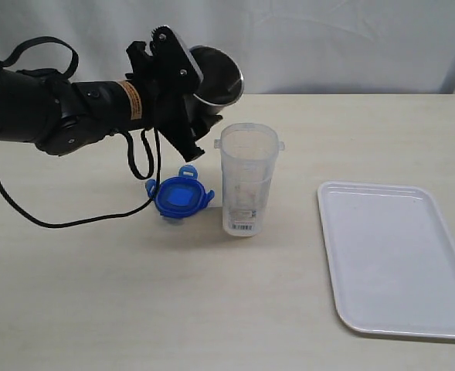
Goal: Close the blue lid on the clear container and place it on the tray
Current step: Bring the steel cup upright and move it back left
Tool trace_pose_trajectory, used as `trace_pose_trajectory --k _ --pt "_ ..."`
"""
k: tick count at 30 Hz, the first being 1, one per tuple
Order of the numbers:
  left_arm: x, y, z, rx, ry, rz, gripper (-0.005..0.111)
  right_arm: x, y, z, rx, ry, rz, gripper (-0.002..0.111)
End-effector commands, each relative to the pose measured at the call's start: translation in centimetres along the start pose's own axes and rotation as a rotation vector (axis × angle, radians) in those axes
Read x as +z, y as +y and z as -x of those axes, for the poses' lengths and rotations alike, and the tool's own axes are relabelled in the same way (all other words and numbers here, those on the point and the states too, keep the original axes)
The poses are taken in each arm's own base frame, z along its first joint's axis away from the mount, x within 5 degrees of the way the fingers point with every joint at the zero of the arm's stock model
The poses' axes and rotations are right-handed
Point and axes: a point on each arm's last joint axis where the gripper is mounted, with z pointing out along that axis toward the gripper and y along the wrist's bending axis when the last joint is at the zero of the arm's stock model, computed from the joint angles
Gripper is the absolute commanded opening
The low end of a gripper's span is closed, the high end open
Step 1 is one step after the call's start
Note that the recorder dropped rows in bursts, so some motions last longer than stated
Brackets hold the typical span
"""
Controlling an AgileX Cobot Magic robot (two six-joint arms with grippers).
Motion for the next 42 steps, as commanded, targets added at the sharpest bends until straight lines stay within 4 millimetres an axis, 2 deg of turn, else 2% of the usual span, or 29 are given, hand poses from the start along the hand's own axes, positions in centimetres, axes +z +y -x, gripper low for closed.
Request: trace_pose_trajectory --k 1,6,12,15,21,25,31,42 --pt "0.0 2.2 -0.4 -0.201 -0.088 0.105 0.000 0.0 0.0 -0.1 0.007 -0.003 -0.005 0.004" --pt "-0.1 4.6 -3.1 -0.405 -0.086 0.210 0.000 0.0 0.0 -0.1 0.007 -0.003 -0.005 0.004" --pt "-1.1 7.9 -6.9 -0.663 -0.106 0.308 0.000 0.0 0.0 -0.1 0.007 -0.003 -0.005 0.004" --pt "-1.3 9.5 -8.6 -0.705 -0.079 0.333 0.000 0.0 0.0 -0.1 0.007 -0.003 -0.005 0.004" --pt "0.3 12.2 -10.7 -0.712 -0.060 0.340 0.000 0.0 0.0 -0.1 0.007 -0.003 -0.005 0.004" --pt "2.0 12.7 -11.5 -0.706 -0.069 0.343 0.000 0.0 0.0 -0.1 0.007 -0.003 -0.005 0.004" --pt "4.8 12.5 -13.9 -0.721 -0.039 0.339 0.000 0.0 0.0 -0.1 0.007 -0.003 -0.005 0.004" --pt "8.2 10.6 -16.8 -0.759 -0.060 0.296 0.000 0.0 0.0 -0.1 0.007 -0.003 -0.005 0.004"
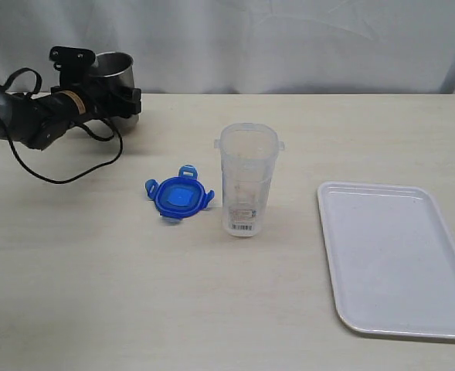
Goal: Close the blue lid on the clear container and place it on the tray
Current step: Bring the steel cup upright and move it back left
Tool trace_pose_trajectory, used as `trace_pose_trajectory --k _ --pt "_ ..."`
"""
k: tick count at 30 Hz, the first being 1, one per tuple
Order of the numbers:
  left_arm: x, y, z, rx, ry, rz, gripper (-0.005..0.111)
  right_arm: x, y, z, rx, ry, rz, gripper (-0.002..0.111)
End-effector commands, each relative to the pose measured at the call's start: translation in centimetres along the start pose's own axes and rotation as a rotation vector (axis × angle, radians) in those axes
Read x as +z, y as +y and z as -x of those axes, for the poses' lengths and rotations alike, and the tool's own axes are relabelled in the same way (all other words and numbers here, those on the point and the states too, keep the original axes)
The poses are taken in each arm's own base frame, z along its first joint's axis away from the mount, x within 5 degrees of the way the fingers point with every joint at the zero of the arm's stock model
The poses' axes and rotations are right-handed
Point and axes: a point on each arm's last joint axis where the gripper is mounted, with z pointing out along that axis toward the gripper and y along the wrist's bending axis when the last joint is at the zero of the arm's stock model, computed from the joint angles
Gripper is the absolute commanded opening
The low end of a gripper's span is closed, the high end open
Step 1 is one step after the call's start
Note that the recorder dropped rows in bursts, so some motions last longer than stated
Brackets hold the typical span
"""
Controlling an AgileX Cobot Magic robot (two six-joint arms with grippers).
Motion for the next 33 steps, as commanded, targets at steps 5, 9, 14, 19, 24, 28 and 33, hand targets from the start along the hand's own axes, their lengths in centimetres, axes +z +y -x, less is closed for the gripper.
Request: trace_pose_trajectory --k 5,9,14,19,24,28,33 --pt "1.8 -1.3 -0.5 0.017 -0.079 -0.068 0.000 0.0 0.0 -0.1 0.007 -0.003 -0.005 0.004" --pt "2.1 -1.3 -0.7 0.041 -0.066 -0.072 0.000 0.0 0.0 -0.1 0.007 -0.003 -0.005 0.004" --pt "2.2 -0.8 -1.1 0.091 0.013 -0.029 0.000 0.0 0.0 -0.1 0.007 -0.003 -0.005 0.004" --pt "2.2 -1.0 -1.1 0.131 0.013 -0.042 0.000 0.0 0.0 -0.1 0.007 -0.003 -0.005 0.004" --pt "2.2 -0.9 -1.2 0.127 0.018 -0.039 0.003 0.0 0.0 -0.1 0.007 -0.003 -0.005 0.004" --pt "2.2 -0.9 -1.2 0.123 0.019 -0.039 0.025 0.0 0.0 -0.1 0.007 -0.003 -0.005 0.004" --pt "2.4 -2.3 -1.1 0.090 0.014 -0.073 0.063 0.0 0.0 -0.1 0.007 -0.003 -0.005 0.004"
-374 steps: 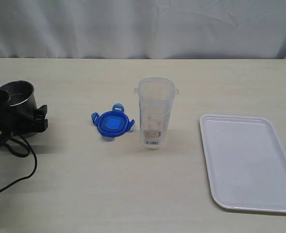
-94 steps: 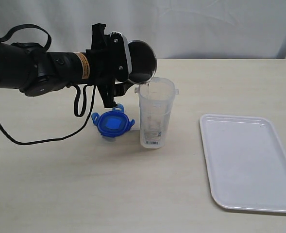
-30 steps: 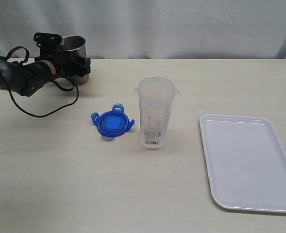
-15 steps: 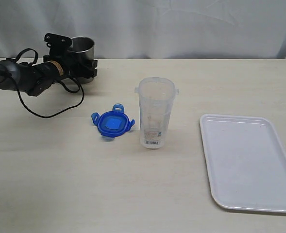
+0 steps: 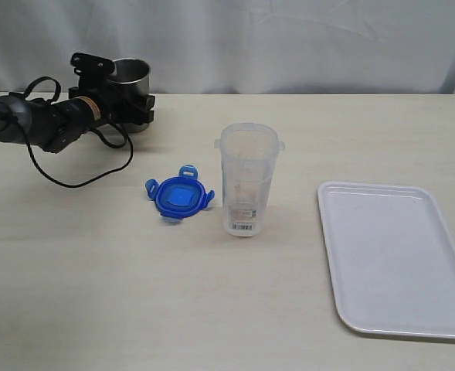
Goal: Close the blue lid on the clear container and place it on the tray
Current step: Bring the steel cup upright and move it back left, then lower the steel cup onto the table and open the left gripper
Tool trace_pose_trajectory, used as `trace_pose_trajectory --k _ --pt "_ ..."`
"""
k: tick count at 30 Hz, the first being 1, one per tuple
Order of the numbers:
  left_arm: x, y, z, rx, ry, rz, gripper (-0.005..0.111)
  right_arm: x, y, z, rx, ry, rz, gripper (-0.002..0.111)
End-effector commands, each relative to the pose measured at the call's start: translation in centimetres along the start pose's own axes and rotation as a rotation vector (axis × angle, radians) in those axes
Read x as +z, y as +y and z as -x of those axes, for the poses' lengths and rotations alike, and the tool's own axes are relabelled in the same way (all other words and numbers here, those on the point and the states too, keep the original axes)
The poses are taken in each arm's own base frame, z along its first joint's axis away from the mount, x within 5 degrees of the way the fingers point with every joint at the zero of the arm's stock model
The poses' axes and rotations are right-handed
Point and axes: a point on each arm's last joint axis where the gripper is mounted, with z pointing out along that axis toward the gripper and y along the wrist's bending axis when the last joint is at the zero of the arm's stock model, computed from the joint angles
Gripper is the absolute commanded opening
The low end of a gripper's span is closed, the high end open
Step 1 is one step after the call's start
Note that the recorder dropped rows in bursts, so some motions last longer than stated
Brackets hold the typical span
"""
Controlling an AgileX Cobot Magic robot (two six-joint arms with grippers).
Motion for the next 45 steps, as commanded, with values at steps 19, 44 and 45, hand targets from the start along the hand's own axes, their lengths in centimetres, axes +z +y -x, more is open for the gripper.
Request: trace_pose_trajectory --k 19,44,45 --pt "0.4 -2.3 0.2 -0.008 0.007 -0.045 0.093 0.0 0.0 -0.1 0.007 -0.003 -0.005 0.004" --pt "0.5 -2.7 0.3 -0.029 0.003 -0.044 0.104 0.0 0.0 -0.1 0.007 -0.003 -0.005 0.004" --pt "0.5 -2.7 0.3 -0.029 0.003 -0.044 0.104 0.0 0.0 -0.1 0.007 -0.003 -0.005 0.004"
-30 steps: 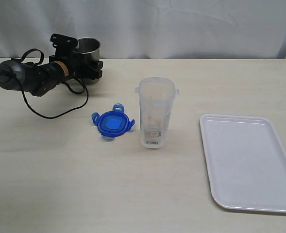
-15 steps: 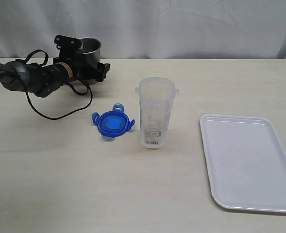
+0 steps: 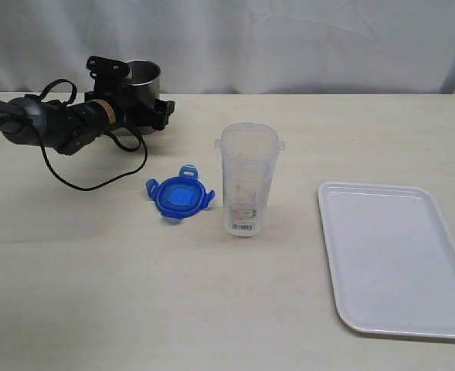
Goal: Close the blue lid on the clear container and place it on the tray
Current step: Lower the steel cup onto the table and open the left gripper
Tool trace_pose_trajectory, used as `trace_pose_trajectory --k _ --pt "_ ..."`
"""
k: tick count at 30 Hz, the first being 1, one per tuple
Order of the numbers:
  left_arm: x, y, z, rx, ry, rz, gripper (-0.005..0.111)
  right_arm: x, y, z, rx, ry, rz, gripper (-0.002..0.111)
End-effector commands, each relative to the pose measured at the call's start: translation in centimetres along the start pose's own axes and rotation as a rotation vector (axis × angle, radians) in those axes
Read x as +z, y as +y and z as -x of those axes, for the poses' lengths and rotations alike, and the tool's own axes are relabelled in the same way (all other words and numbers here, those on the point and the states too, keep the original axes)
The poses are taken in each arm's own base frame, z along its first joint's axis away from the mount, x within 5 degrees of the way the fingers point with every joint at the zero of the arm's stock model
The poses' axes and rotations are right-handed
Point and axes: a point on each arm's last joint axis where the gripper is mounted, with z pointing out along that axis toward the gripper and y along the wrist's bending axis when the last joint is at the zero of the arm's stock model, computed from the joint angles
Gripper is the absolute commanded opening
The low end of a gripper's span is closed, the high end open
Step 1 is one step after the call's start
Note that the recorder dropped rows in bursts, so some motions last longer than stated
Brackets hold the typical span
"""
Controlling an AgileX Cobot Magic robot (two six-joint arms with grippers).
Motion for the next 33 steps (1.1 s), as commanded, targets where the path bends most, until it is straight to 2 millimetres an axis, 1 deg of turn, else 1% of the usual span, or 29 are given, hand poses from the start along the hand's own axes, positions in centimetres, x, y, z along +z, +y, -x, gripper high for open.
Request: trace_pose_trajectory --k 1,17,33 --pt "0.06 -0.29 0.16 -0.006 -0.009 -0.006 0.104 0.00 -0.03 -0.05 0.007 -0.003 -0.005 0.004" --pt "-0.15 -0.22 0.75 -0.034 -0.003 0.004 0.104 0.00 -0.03 -0.05 0.007 -0.003 -0.005 0.004" --pt "-0.41 -0.35 1.12 -0.039 0.042 0.003 0.104 0.00 -0.03 -0.05 0.007 -0.003 -0.005 0.004"
